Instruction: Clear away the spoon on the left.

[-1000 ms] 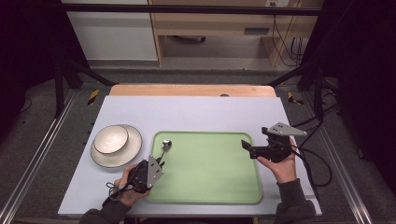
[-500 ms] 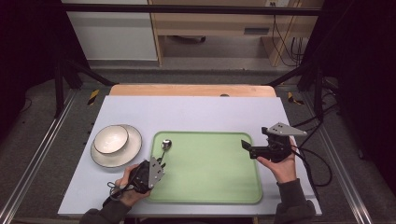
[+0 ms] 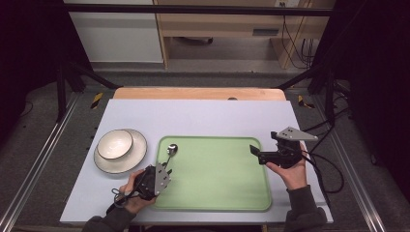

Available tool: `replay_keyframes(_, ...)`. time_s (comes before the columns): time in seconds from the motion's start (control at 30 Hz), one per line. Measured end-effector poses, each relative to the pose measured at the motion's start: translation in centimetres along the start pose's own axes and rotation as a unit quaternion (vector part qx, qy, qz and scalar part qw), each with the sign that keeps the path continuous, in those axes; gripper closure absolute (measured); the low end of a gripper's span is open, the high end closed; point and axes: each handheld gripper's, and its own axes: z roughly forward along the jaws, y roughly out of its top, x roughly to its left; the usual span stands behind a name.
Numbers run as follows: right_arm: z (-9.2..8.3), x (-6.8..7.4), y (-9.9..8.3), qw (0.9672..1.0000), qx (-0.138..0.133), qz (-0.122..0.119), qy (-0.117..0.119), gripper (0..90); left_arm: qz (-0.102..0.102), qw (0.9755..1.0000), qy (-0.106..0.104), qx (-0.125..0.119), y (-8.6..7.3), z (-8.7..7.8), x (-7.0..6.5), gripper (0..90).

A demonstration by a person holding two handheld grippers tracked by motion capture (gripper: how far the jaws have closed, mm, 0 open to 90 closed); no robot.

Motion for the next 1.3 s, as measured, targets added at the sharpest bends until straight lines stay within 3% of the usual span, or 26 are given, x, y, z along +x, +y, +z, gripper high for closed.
replay_keyframes(0.2, 0.0, 0.0, 0.0, 1.0, 0.0, -0.001, 0.0, 5.8, -0.001, 1.0, -0.006, -0.002, 0.0, 0.1, 0.0, 66.3)
replay_keyframes(0.4, 0.0, 0.0, 0.0, 1.0, 0.0, 0.0, 0.0, 5.7, -0.013, 0.9999, -0.01, 0.001, 0.0, 0.2, 0.1, 52.4)
replay_keyframes(0.5, -0.1, 0.0, 0.0, 1.0, 0.0, 0.0, 0.0, 5.7, -0.026, 0.9996, -0.015, 0.003, 0.0, 0.3, 0.3, 44.3)
replay_keyframes(0.77, 0.0, 0.0, 0.0, 1.0, 0.001, 0.0, 0.0, 5.6, -0.062, 0.9973, -0.04, 0.001, -0.1, 0.3, 0.8, 36.4)
replay_keyframes(0.9, -0.1, -0.1, 0.0, 1.0, 0.001, 0.0, 0.0, 5.5, -0.091, 0.9944, -0.053, -0.01, -0.2, 0.0, 1.5, 33.6)
replay_keyframes(1.13, -0.3, -0.2, 0.1, 1.0, -0.003, 0.003, -0.003, 5.4, -0.159, 0.9846, -0.062, -0.039, -0.7, -0.8, 3.1, 31.3)
replay_keyframes(1.23, -0.4, -0.2, 0.1, 1.0, -0.003, 0.003, -0.004, 5.3, -0.175, 0.9817, -0.059, -0.046, -0.9, -1.2, 3.8, 29.5)
replay_keyframes(1.3, -0.5, -0.3, 0.1, 1.0, -0.003, 0.004, -0.006, 5.2, -0.195, 0.9776, -0.057, -0.055, -1.1, -1.5, 4.3, 25.8)
